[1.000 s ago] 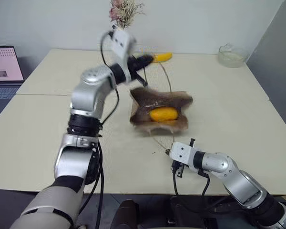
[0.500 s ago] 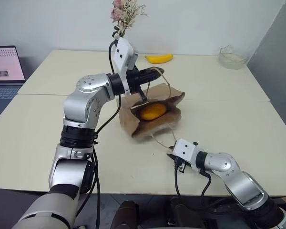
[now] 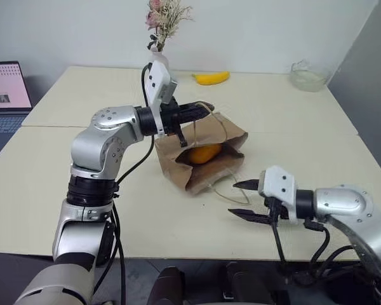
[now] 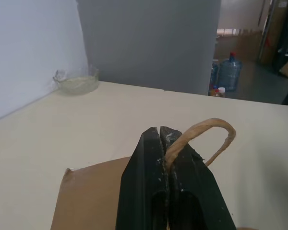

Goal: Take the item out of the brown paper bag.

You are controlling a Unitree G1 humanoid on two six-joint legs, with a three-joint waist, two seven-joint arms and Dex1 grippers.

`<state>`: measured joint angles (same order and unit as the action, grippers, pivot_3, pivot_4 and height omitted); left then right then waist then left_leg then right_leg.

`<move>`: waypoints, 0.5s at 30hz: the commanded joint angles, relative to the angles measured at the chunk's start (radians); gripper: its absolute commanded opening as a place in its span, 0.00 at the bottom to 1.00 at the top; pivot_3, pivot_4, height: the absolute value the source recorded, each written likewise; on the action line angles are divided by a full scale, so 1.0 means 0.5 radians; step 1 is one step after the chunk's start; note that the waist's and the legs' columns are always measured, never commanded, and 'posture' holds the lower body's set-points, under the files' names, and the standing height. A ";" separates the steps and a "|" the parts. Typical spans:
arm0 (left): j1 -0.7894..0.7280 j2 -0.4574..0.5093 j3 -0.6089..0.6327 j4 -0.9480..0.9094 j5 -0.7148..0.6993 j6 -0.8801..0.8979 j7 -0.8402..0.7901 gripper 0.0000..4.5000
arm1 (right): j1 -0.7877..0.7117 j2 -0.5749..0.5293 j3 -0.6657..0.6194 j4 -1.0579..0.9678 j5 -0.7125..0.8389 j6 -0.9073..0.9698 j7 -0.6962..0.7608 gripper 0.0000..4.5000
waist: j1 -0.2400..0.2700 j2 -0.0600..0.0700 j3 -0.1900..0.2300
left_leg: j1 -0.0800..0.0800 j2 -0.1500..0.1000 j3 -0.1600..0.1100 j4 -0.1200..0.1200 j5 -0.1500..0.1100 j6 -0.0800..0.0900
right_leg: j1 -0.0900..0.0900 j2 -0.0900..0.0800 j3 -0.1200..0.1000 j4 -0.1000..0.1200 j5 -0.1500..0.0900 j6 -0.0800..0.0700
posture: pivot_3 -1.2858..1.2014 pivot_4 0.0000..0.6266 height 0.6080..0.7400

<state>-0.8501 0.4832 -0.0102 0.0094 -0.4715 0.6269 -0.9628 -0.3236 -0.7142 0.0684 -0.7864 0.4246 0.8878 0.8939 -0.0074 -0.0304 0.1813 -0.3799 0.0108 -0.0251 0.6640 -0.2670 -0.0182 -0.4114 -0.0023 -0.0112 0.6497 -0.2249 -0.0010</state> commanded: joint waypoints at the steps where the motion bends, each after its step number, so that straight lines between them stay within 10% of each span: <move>1: -0.057 0.036 0.079 0.006 -0.054 -0.023 -0.021 0.00 | -0.247 0.111 0.140 0.186 -0.081 -0.096 -0.119 0.67 | -0.006 0.000 0.000 | 0.000 0.000 0.000 0.000 0.000 0.000 | 0.000 0.000 0.000 0.000 0.000 0.000 | 0.52 0.24 1.00; 8: -0.104 0.081 0.100 0.037 -0.112 -0.013 -0.095 0.00 | -0.717 0.368 0.646 1.147 -0.680 -0.721 -0.275 0.99 | -0.019 0.000 0.000 | -0.006 -0.001 0.004 -0.002 0.000 0.000 | -0.007 0.001 0.002 0.001 0.000 -0.001 | 0.52 0.24 1.00; 15: -0.125 0.117 0.138 0.105 -0.113 -0.015 -0.102 0.00 | -1.047 0.566 0.949 1.846 -1.167 -1.283 -0.347 0.99 | -0.025 0.000 0.000 | -0.020 0.000 0.005 0.000 0.000 0.000 | -0.020 -0.002 0.004 0.001 0.004 -0.007 | 0.52 0.24 1.00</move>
<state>-0.8811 0.5276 0.0317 0.0690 -0.5096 0.6271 -1.0136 -0.8175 -0.4434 0.5366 0.1218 -0.1180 0.3085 0.7283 -0.0201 -0.0303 0.1814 -0.3905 0.0108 -0.0230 0.6638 -0.2668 -0.0184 -0.4219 -0.0034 -0.0093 0.6502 -0.2227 -0.0047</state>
